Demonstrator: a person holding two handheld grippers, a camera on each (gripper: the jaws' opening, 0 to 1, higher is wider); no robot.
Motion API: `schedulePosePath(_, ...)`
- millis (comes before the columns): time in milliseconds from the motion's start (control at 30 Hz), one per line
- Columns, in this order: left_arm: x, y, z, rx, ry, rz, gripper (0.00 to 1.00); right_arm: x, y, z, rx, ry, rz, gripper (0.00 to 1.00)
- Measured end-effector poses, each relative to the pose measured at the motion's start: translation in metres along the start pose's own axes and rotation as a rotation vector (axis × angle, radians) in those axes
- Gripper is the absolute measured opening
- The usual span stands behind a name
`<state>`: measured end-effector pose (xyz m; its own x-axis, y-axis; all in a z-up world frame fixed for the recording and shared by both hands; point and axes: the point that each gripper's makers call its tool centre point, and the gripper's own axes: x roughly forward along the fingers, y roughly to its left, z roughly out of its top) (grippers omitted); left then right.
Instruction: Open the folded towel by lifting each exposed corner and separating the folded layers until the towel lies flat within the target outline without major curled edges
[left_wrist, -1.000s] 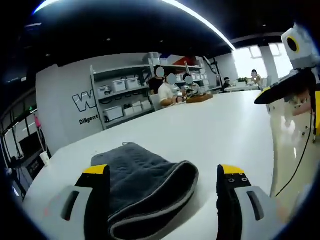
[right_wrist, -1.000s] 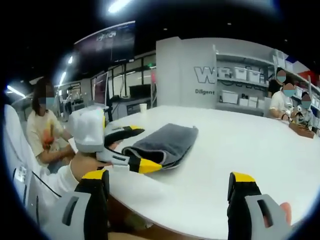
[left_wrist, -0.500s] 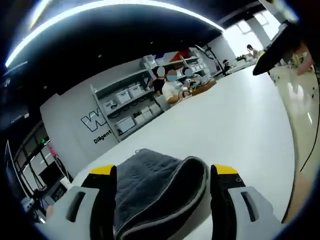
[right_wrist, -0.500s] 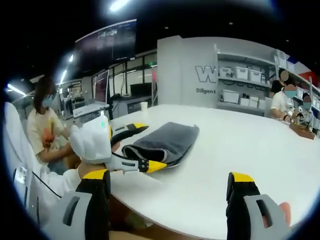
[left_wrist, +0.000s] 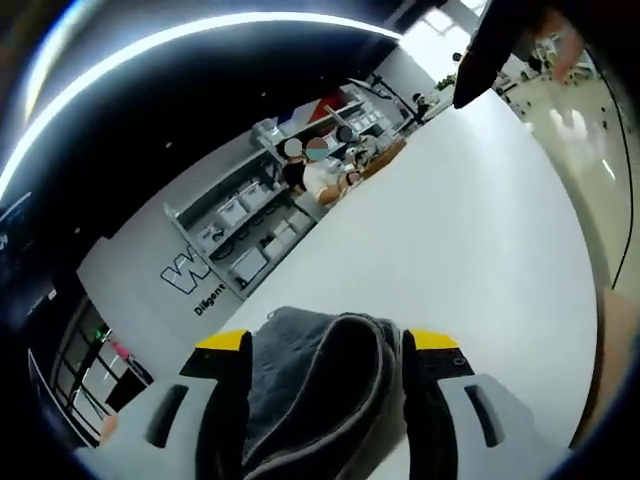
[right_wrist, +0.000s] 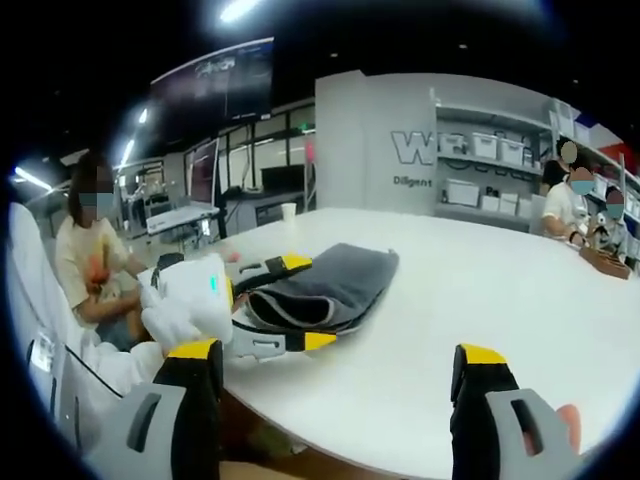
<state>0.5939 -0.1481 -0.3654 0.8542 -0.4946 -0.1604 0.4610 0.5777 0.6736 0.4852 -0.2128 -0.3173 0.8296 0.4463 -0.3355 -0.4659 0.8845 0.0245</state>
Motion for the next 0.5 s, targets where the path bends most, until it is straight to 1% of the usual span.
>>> schedulePosePath(133, -0.0006, -0.0049, 0.0033, 0.053, -0.008, -0.011, 0.51, -0.0003, -0.0003, 0.0002, 0.0, -0.002, 0.001, 0.94)
schedulePosePath(267, -0.0011, -0.0025, 0.0056, 0.067, -0.017, -0.007, 0.46, -0.0006, -0.0008, -0.0003, 0.002, -0.003, 0.0, 0.94)
schedulePosePath(400, -0.0006, -0.0008, 0.0031, 0.091, -0.009, -0.002, 0.41, -0.0003, -0.0008, -0.0006, 0.004, -0.004, 0.0, 0.93)
schedulePosePath(500, -0.0002, -0.0021, 0.0019, 0.103, -0.005, -0.01, 0.38, 0.0, 0.0001, -0.0021, 0.0, 0.004, 0.003, 0.93)
